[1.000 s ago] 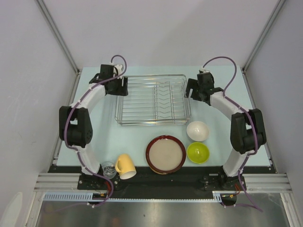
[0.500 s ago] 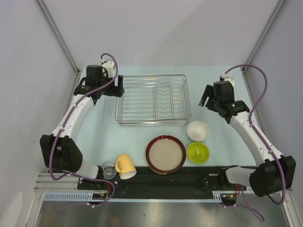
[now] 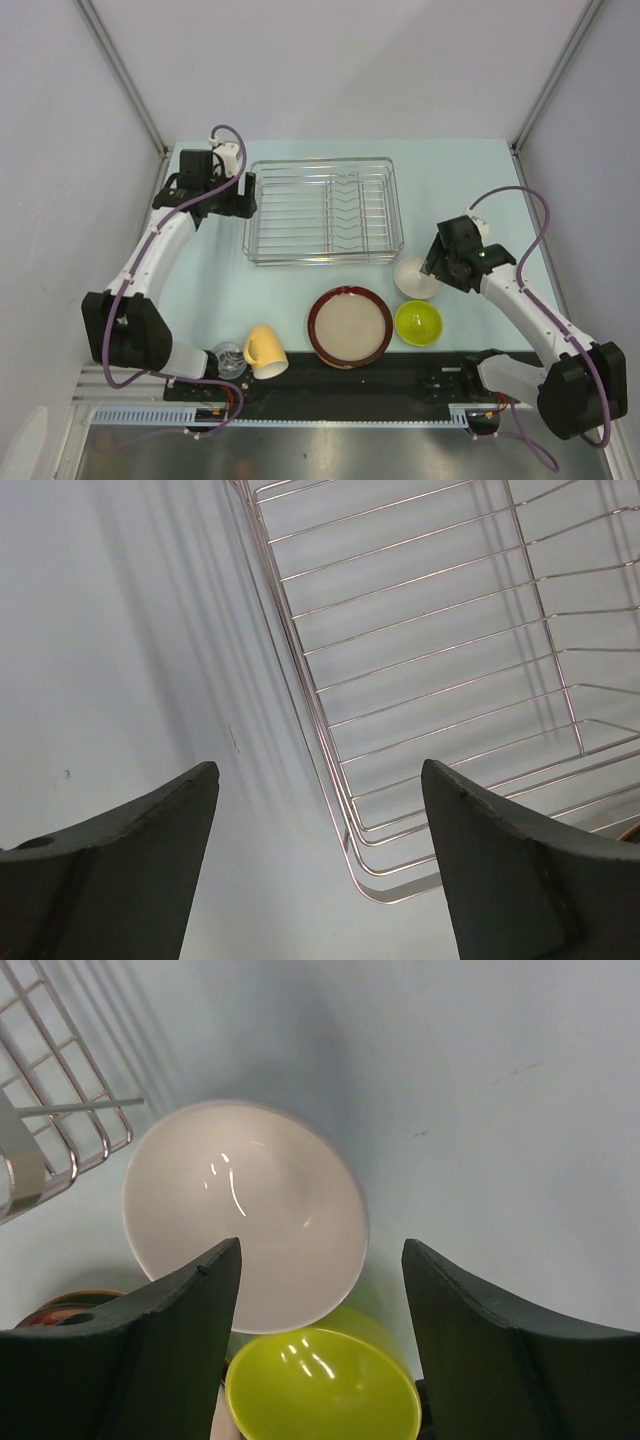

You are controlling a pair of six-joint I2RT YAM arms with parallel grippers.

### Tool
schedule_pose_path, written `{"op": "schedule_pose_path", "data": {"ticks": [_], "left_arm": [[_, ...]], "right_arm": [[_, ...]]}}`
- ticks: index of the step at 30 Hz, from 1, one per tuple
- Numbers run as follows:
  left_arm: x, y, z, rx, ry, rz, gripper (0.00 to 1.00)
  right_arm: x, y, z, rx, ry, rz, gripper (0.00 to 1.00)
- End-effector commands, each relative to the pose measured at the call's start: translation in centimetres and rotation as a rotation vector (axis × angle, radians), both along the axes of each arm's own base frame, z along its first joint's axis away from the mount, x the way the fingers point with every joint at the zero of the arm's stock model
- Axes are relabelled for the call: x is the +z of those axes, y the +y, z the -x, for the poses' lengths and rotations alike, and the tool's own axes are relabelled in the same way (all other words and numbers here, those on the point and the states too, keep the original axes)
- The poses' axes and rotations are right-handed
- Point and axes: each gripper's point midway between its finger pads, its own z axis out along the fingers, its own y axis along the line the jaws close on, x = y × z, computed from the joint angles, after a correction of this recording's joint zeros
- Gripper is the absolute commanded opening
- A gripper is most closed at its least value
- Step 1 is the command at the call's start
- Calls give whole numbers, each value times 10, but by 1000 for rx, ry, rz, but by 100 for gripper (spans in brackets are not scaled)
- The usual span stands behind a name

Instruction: Load the mixed dishes into the dish rack

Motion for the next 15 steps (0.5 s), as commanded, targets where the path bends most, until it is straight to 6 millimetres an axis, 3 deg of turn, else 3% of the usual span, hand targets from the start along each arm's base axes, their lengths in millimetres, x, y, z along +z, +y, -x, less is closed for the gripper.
{"op": "schedule_pose_path", "data": {"ticks": [1,6,11,14,15], "left_arm": [[12,3,8,-18,-37,1,87],[16,8,13,-13,-39,-4,87],[20,11,13,-7,-48,0,87],[20,12,14,-4,-47,0,87],[19,13,14,-2,-45,2,87]], "right_arm": [[-12,-1,3,-68,5,17,69],[-40,-2,10,-76,81,110,64],[-56,-3,11,-93,96,131,57],[-55,-6,8,-102,78,147,48],[-54,-7,7,-106,76,147,38]]}}
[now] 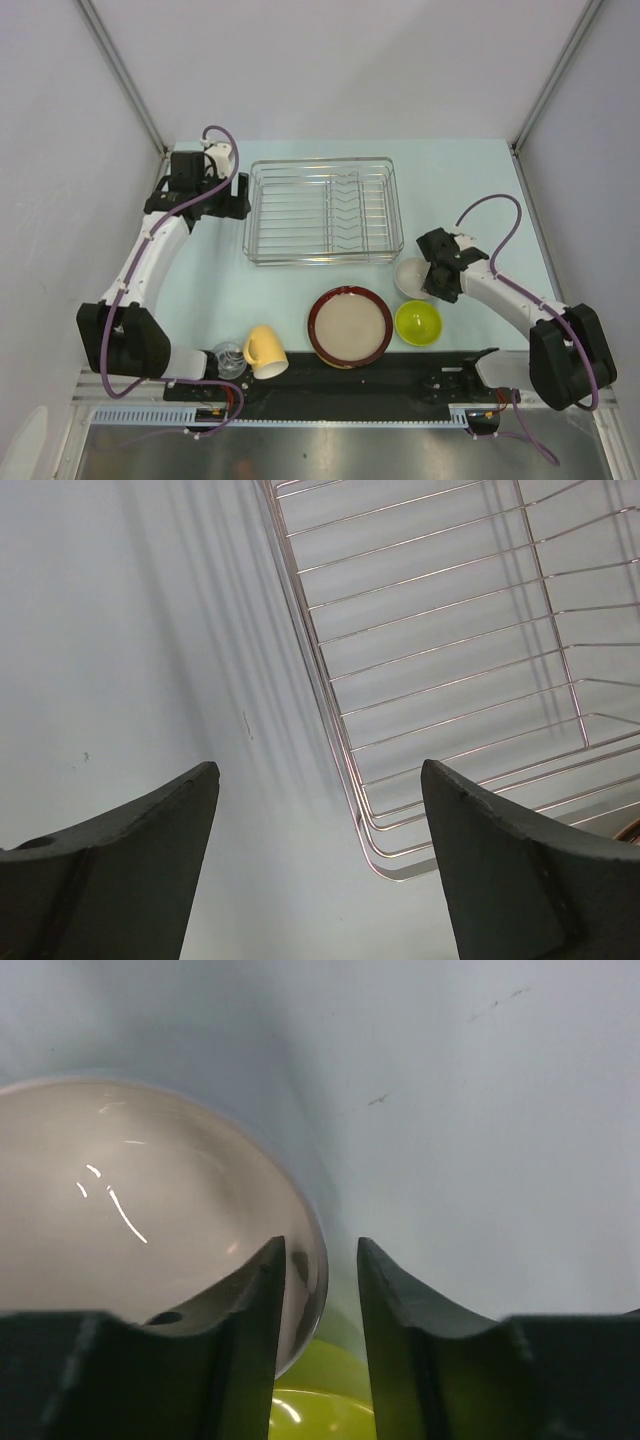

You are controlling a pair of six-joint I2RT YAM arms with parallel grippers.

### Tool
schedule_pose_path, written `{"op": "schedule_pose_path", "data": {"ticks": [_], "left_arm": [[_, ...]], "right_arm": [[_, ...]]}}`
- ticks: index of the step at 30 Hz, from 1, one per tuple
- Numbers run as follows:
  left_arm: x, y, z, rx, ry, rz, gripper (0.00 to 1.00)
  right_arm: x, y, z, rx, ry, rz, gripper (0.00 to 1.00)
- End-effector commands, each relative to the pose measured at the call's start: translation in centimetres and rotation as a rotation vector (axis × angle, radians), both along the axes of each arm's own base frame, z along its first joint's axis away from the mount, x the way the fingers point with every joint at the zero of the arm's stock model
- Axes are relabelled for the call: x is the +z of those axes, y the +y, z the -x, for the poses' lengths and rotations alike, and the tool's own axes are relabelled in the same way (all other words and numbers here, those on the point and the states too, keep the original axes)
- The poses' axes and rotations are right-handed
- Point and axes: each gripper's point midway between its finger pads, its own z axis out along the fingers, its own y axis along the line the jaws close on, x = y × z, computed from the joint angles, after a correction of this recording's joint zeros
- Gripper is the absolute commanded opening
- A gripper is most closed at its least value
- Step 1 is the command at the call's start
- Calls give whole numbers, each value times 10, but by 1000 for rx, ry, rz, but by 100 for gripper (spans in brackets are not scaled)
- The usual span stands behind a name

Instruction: Load the mixed dishes into the dish rack

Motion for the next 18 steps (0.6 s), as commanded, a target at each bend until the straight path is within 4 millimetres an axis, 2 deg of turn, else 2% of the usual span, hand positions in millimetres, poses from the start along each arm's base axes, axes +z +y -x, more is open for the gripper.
{"op": "schedule_pose_path", "data": {"ticks": [1,2,3,7,10,13,16,18], "left_arm": [[12,1,4,-22,-36,4,87],[12,1,5,-22,-35,5,87],[11,1,5,-22,-33,5,87],[7,2,6,-22,-30,6,87],[-1,1,5,-24,-23,7,87],[-8,1,3,-22,-10,9,87],[-12,-1,1,-24,0,18,87],[-15,-1,0,-24,6,23,87]], "right_arm": [[9,-6,-18,-55,-99,27,32],[11,-6,-18,-54,-106,27,26],[14,-6,-19,-57,-120,21,15],[33,-7,-21,-46,-179,7,1],[59,-14,-17,-27,-227,45,0],[93,-24,-14,-25,-274,112,0],[126,-20,-13,-11,-334,142,0],[140,-16,-14,12,-358,180,0]]}}
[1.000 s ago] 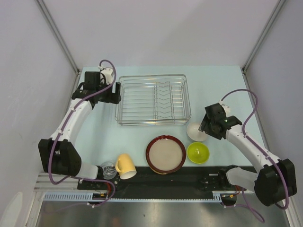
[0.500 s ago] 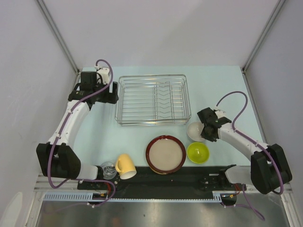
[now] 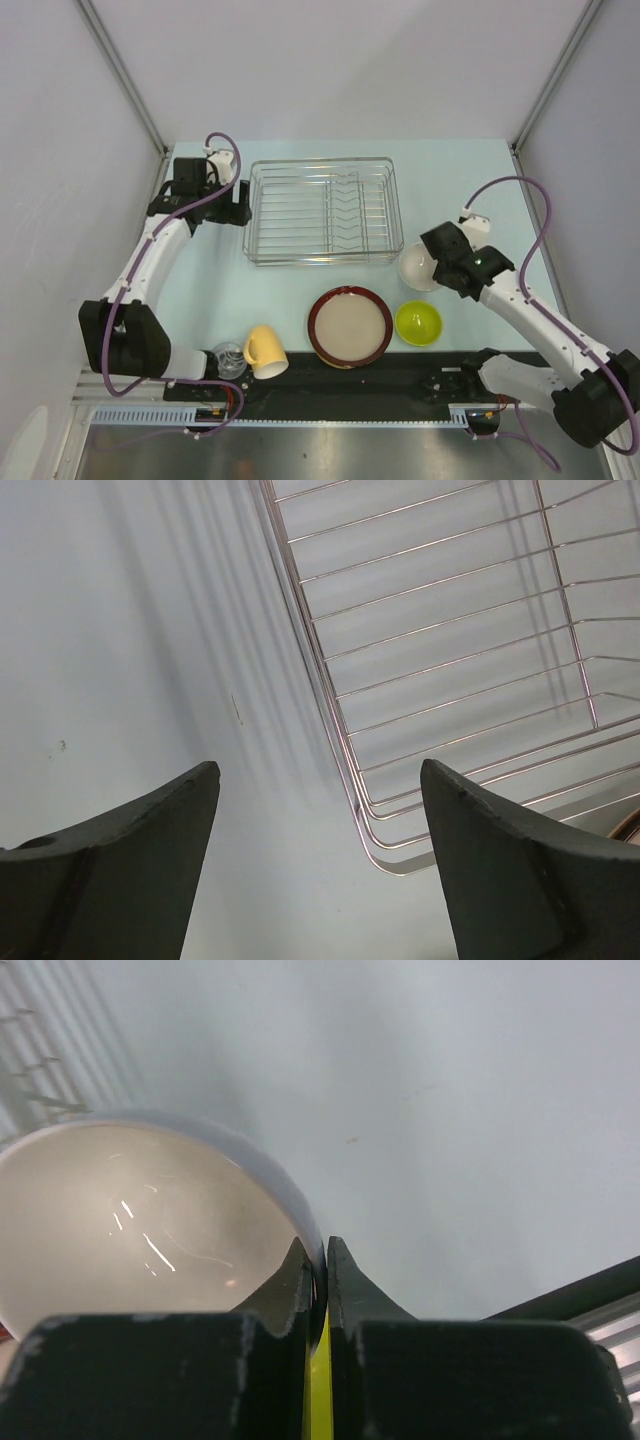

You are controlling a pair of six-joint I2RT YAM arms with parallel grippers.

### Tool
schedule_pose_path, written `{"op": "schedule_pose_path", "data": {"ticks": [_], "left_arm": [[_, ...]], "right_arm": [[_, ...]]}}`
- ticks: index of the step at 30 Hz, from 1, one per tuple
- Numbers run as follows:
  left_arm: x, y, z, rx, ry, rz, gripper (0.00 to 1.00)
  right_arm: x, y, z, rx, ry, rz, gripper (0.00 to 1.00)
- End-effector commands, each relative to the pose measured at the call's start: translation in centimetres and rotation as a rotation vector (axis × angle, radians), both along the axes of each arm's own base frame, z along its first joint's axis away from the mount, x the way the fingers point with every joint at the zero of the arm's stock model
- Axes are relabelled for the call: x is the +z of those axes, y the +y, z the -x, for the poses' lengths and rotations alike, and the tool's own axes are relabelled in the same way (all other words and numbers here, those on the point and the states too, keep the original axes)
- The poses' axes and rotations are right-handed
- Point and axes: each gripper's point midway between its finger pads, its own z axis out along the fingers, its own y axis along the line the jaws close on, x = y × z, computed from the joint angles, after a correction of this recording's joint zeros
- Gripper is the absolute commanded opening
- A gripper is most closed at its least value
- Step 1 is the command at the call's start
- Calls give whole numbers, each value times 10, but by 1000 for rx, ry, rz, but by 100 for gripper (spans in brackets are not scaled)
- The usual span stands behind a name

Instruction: Load the mixed dishes into the dish rack

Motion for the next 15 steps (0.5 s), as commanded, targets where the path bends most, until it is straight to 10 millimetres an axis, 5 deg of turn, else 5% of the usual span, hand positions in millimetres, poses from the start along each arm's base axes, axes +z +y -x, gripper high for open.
{"op": "schedule_pose_path", "data": {"ticks": [1,6,8,9,11,12,13,14,15], "left_arm": [[5,-3,-8,-17,-38,20,87],[0,-1,-4,-16,-36,10,86],[-3,0,-2,-16,-33,7,86],[-4,0,-1,-14,-28,8,86],[-5,0,1,-12,-26,13,86],[-5,1,2,-8,-25,13,86],[-5,1,3,-8,-26,16,86],[-4,1,3,-9,-31,16,86],[-4,1,4,-8,-32,17,86]], "right_arm": [[63,-4,-11,-25,-147,100,0],[152,-1,-51,-17,-320,302,0],[166,7,-80,12,-315,445,0],[196,7,-94,-39,-378,487,0],[195,23,-128,-44,-344,618,0],[225,27,-140,-77,-385,646,0],[204,39,-162,-55,-320,711,0],[203,44,-172,-54,-307,721,0],[223,50,-181,-75,-336,677,0]]}}
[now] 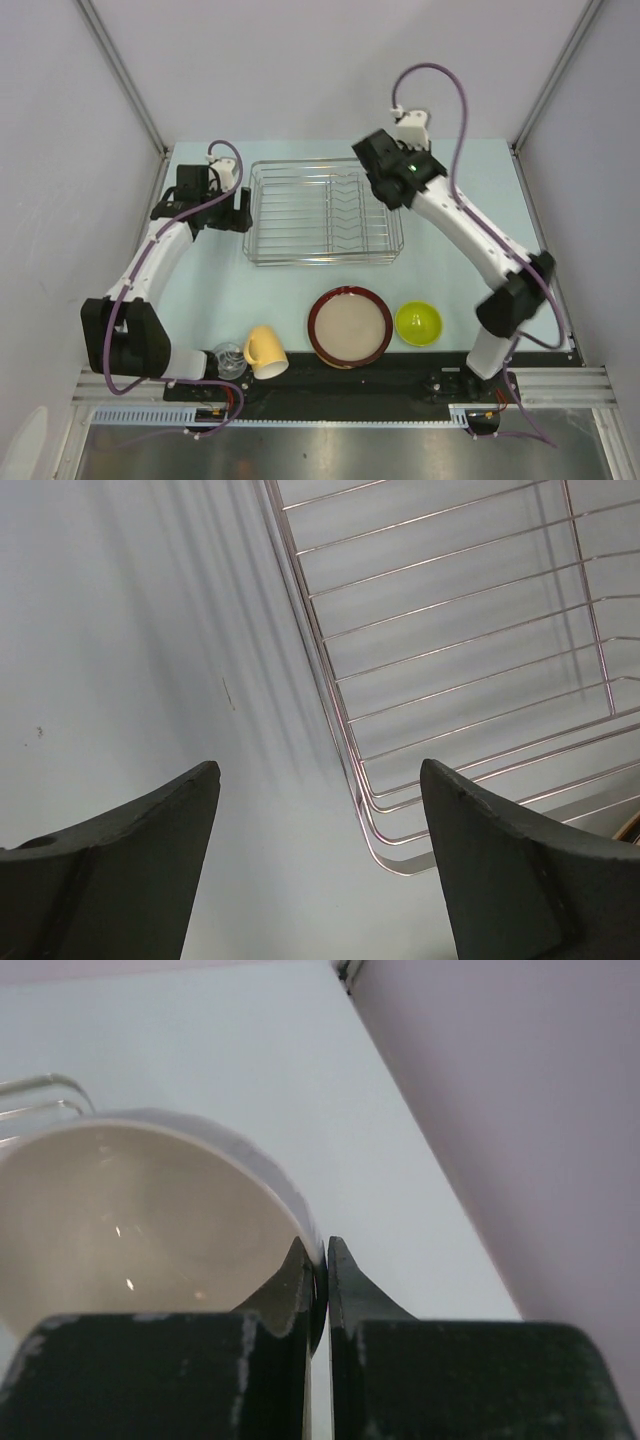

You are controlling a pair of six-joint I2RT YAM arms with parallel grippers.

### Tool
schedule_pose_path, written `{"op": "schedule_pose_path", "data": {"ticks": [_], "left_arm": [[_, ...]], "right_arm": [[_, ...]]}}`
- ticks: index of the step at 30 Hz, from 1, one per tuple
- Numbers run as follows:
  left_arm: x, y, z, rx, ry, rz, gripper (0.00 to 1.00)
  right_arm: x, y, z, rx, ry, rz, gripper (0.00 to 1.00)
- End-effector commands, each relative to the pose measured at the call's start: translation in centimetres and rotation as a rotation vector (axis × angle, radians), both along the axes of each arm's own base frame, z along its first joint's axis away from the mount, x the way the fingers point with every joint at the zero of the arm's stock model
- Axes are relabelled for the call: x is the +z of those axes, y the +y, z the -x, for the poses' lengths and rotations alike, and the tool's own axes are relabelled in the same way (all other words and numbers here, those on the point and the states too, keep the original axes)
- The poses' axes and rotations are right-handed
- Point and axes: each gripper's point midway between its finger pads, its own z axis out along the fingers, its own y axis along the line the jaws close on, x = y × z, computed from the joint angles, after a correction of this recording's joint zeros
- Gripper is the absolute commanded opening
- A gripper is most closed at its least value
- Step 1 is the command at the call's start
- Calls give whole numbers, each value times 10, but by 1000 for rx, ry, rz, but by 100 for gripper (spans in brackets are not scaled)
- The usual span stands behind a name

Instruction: Load the mixed dishes into the dish rack

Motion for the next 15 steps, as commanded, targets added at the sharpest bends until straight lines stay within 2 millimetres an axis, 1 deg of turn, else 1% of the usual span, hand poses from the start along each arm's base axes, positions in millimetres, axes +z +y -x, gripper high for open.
{"op": "schedule_pose_path", "data": {"ticks": [1,2,3,4,5,6,7,8,9,10,11,12,13,14,15], "left_arm": [[15,2,-1,-3,-59,15,86],[15,3,-2,2,-61,17,86],[16,3,-2,5,-62,18,86],[16,4,-2,6,-63,18,86],[16,4,-2,8,-64,16,86],[16,5,-2,8,-65,15,86],[16,6,-3,11,-66,15,86],[16,7,-3,15,-66,15,86],[16,7,-3,14,-68,17,86],[15,8,-3,15,-66,19,86],[14,8,-3,15,-65,20,86],[14,9,-3,19,-64,22,86],[13,9,-3,19,-59,23,86],[13,8,-2,18,-59,26,86],[14,9,-3,21,-61,27,86]], "right_arm": [[38,6,-40,-92,-54,136,0],[18,21,-57,-88,-14,166,0],[19,26,-62,-95,-16,189,0],[31,30,-62,-94,-30,209,0],[20,43,-64,-81,-16,268,0],[20,48,-62,-86,-33,307,0],[8,56,-64,-97,-38,373,0],[11,62,-58,-114,-63,419,0],[23,63,-58,-199,-158,401,0],[26,61,-54,-218,-88,490,0],[6,59,-51,-224,12,591,0],[7,51,-47,-270,68,608,0],[8,57,-58,-343,-149,254,0],[11,50,-50,-240,105,433,0],[8,47,-53,-250,-22,247,0]]}}
